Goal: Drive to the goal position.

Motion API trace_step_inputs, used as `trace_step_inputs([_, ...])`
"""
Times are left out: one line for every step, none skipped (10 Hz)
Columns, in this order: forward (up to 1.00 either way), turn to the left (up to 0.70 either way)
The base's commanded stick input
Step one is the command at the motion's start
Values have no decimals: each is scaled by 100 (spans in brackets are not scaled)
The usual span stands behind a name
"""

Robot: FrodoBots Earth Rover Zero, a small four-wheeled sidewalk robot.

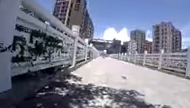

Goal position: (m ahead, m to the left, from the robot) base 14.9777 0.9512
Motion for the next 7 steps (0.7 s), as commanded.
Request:
trace_step_inputs([70,0])
trace_step_inputs([70,0])
trace_step_inputs([70,0])
trace_step_inputs([70,-5])
trace_step_inputs([70,-14])
trace_step_inputs([70,-9])
trace_step_inputs([70,0])
